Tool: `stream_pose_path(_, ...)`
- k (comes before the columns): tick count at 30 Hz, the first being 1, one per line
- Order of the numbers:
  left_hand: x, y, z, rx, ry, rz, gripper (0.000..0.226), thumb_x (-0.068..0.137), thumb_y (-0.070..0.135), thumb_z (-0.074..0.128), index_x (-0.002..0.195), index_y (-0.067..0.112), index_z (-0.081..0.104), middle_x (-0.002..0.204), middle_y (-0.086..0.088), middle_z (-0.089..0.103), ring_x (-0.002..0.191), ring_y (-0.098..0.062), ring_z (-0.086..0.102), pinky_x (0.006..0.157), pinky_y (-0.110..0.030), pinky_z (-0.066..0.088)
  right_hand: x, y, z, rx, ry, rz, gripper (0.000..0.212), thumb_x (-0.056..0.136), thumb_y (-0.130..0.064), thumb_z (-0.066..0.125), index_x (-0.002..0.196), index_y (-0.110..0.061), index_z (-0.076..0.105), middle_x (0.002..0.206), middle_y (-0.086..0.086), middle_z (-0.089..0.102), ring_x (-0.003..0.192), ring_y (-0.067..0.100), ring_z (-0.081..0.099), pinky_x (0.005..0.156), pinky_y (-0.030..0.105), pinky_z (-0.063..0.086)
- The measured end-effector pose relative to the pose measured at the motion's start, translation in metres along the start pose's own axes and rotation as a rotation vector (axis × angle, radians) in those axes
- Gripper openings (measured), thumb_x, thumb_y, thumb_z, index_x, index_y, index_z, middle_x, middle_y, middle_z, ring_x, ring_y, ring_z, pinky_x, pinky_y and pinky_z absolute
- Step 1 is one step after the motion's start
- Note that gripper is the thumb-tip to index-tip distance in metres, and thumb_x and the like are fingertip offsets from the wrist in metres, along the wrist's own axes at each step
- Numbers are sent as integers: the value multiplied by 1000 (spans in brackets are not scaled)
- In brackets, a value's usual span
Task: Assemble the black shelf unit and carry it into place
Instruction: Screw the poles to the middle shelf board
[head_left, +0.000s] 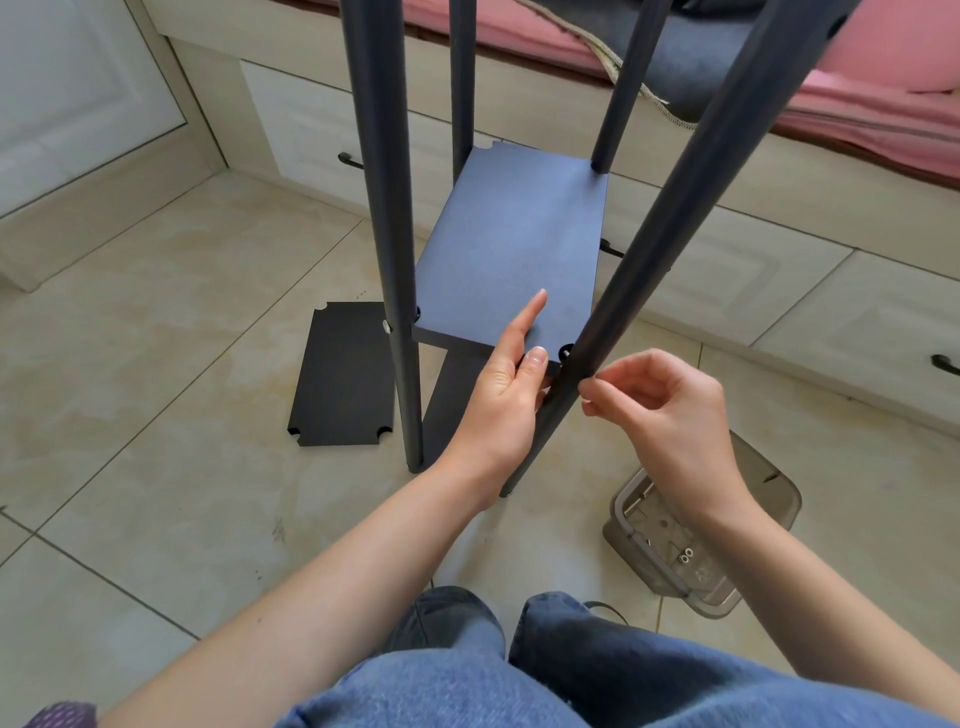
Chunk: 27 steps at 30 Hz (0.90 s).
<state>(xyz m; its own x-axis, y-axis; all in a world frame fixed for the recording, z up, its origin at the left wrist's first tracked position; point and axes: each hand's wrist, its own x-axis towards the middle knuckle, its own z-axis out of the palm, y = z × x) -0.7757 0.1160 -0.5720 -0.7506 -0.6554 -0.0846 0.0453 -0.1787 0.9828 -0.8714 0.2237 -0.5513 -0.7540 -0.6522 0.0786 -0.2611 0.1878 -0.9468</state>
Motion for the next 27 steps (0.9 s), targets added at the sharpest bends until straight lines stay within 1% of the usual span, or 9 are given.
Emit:
stream_pose_path(3,-2,2,0,-17,21,5,51,109,26,39,122,75,40,152,12,42,138,-18,48,117,-42,39,-2,2,-3,6,-30,18,15,78,-13,81,89,-11,71,81,2,74,78,17,73,79,35,61)
stream_pose_path(6,-4,1,0,-55,107,53,53,107,21,46,129,69,41,140,1,56,124,-19,61,109,-41,49,-2,2,-3,13,-45,21,14,79,-9,80,89,-14,72,82,0,75,79,15,74,80,32,60)
stream_pose_path(10,-7,-1,3,-100,257,92,59,101,19,59,135,62,40,147,7,50,131,-21,55,106,-43,51,-2,1,-2,49,-32,13,11,81,-6,78,90,-10,73,81,3,75,78,17,74,79,34,61)
stream_pose_path(13,-9,-2,2,-92,362,129,63,98,17,65,142,55,38,138,26,49,127,-7,56,103,-34,53,-3,2,-1,27,-38,-3,11,81,-9,78,90,-12,72,81,1,75,78,16,74,79,33,61)
stream_pose_path(17,-14,-3,-4,-263,479,128,48,97,8,64,125,41,43,122,0,66,104,-16,72,85,-25,58,-3,3,-1,26,-46,1,9,82,-10,77,89,-14,72,82,2,75,80,16,73,79,35,61)
stream_pose_path(20,-15,1,-5,-394,559,46,36,96,8,66,108,27,37,108,-8,72,94,-25,76,87,-29,59,-3,4,-1,38,-49,-1,7,83,-10,76,89,-13,72,83,1,74,82,17,72,79,35,61)
stream_pose_path(22,-12,3,-3,-468,580,-39,37,94,11,69,106,24,37,105,-5,72,92,-21,76,89,-29,58,-2,4,-1,48,-49,-2,6,83,-9,76,88,-13,73,83,2,73,82,18,72,78,35,61)
stream_pose_path(24,-8,4,-2,-545,558,-112,36,92,14,72,112,22,43,107,-4,72,95,-18,75,90,-29,57,-1,4,0,72,-42,5,7,83,-7,76,87,-12,74,82,3,73,81,20,72,77,36,61)
stream_pose_path(27,-3,5,3,-581,400,-179,37,94,14,69,126,6,54,115,-8,73,104,-21,73,93,-30,56,0,5,0,101,-23,18,9,82,-5,76,84,-13,74,80,4,74,79,22,72,78,37,61)
